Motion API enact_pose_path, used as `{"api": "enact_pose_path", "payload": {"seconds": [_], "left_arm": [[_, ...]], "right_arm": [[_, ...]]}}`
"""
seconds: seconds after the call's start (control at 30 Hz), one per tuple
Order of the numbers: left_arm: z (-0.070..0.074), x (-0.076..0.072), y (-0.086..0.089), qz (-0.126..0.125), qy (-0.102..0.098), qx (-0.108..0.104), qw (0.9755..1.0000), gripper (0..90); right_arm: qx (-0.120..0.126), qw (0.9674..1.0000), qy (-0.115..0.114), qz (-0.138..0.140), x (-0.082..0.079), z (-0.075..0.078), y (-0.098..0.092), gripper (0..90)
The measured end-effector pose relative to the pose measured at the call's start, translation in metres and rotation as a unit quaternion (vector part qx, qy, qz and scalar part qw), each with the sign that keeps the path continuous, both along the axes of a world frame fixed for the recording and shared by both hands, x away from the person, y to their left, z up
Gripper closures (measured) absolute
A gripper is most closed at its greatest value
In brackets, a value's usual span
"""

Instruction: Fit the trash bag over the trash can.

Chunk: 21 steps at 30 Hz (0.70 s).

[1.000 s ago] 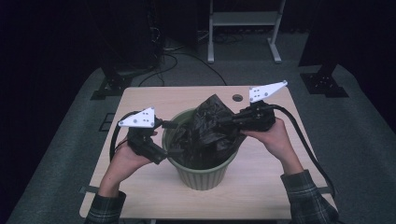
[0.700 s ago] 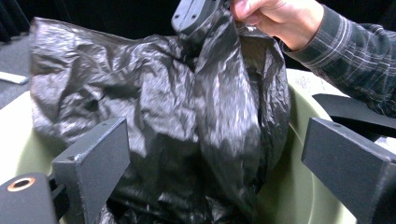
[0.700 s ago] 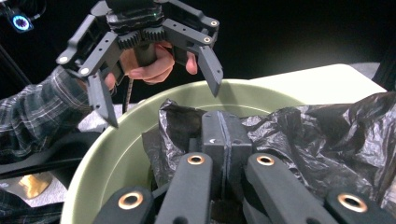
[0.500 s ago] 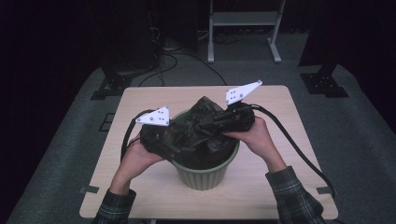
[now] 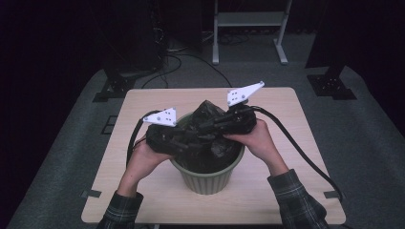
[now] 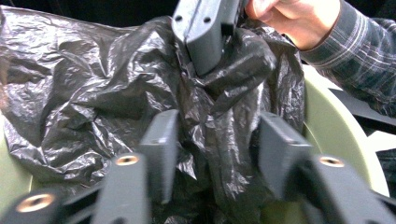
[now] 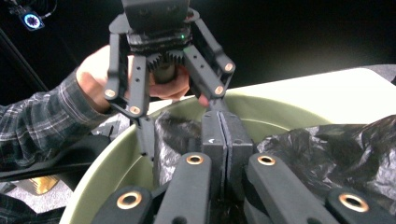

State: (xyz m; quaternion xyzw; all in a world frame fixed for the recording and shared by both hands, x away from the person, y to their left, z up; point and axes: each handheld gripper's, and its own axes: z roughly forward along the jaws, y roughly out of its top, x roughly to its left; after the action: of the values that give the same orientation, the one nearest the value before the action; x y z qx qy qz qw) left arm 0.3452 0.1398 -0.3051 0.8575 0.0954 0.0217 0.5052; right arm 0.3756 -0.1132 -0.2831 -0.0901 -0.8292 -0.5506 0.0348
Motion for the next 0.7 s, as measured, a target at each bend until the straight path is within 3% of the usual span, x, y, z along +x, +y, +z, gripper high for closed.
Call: {"api": "enact_pose_path", "payload": {"seconds": [0.2, 0.33, 0.47, 0.63, 0.7], "left_arm": [[-0.002, 0.002, -0.001, -0.011, 0.0, -0.006, 0.9999, 76.5], [-0.002, 0.002, -0.001, -0.018, 0.009, 0.001, 0.9998, 88.7], [0.0, 0.002, 0.003, -0.011, 0.011, -0.004, 0.9999, 90.0], [0.002, 0.002, 0.01, 0.001, 0.01, -0.005, 0.9999, 90.0], [0.003, 0.002, 0.011, 0.004, 0.011, -0.007, 0.9999, 90.0]], "right_arm": [[0.0, 1.0, 0.001, 0.0, 0.0, -0.001, 0.001, 89.0], [-0.003, 1.0, 0.0, 0.0, 0.0, -0.002, 0.0, 86.4], [-0.011, 0.9999, -0.001, -0.003, -0.001, -0.002, -0.002, 79.2], [-0.008, 0.9997, 0.001, -0.022, -0.001, -0.004, -0.018, 61.9], [-0.007, 0.9995, 0.003, -0.03, -0.002, -0.004, -0.023, 60.8]]}}
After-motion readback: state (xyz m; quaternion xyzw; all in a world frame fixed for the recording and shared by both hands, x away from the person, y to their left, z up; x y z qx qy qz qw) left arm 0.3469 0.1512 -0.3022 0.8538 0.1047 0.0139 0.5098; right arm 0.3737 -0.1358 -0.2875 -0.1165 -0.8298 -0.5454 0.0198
